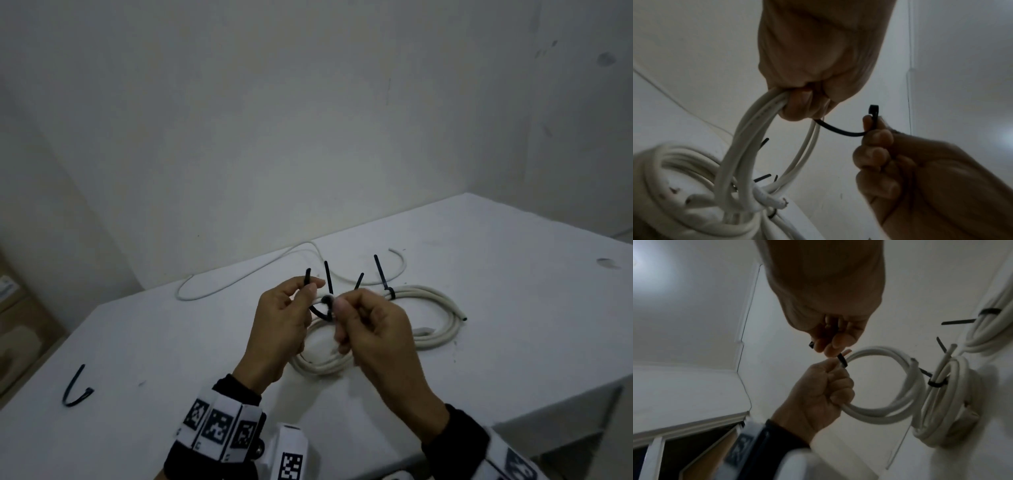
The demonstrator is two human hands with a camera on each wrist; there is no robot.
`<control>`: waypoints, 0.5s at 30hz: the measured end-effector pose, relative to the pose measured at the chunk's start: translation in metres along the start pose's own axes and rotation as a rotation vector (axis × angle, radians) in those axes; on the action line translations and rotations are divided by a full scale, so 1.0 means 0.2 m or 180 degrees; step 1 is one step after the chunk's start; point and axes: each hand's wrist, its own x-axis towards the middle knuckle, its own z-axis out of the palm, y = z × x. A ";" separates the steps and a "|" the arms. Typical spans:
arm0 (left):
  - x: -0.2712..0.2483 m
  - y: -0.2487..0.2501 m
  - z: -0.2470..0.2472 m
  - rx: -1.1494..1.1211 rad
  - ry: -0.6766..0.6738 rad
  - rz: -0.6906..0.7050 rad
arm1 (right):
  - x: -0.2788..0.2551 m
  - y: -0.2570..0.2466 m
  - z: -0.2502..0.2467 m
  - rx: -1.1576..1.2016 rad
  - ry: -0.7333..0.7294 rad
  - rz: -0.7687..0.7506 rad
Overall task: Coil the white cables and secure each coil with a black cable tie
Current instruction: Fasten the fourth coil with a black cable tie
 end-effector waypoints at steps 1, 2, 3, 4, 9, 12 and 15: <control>-0.01 0.00 0.00 0.0137 0.0010 0.0125 | 0.02 0.00 0.00 0.0014 0.0107 -0.0021; -0.02 -0.01 0.00 0.0269 0.0022 0.0243 | 0.04 -0.01 0.00 0.0033 0.0155 -0.0020; -0.03 -0.02 -0.01 0.0384 0.0037 0.0345 | 0.06 -0.01 0.01 0.0055 0.0167 -0.0009; -0.03 -0.02 -0.01 0.0473 0.0058 0.0427 | 0.07 -0.01 0.01 0.0096 0.0166 0.0011; -0.05 -0.02 -0.02 0.0706 0.0210 0.0794 | 0.08 -0.03 0.04 0.0224 0.0166 0.0079; -0.06 -0.02 -0.02 0.0781 0.0225 0.0935 | 0.09 -0.04 0.04 0.0259 0.0194 0.0120; -0.07 -0.01 -0.02 0.0857 0.0224 0.1054 | 0.09 -0.05 0.04 0.0241 0.0181 0.0152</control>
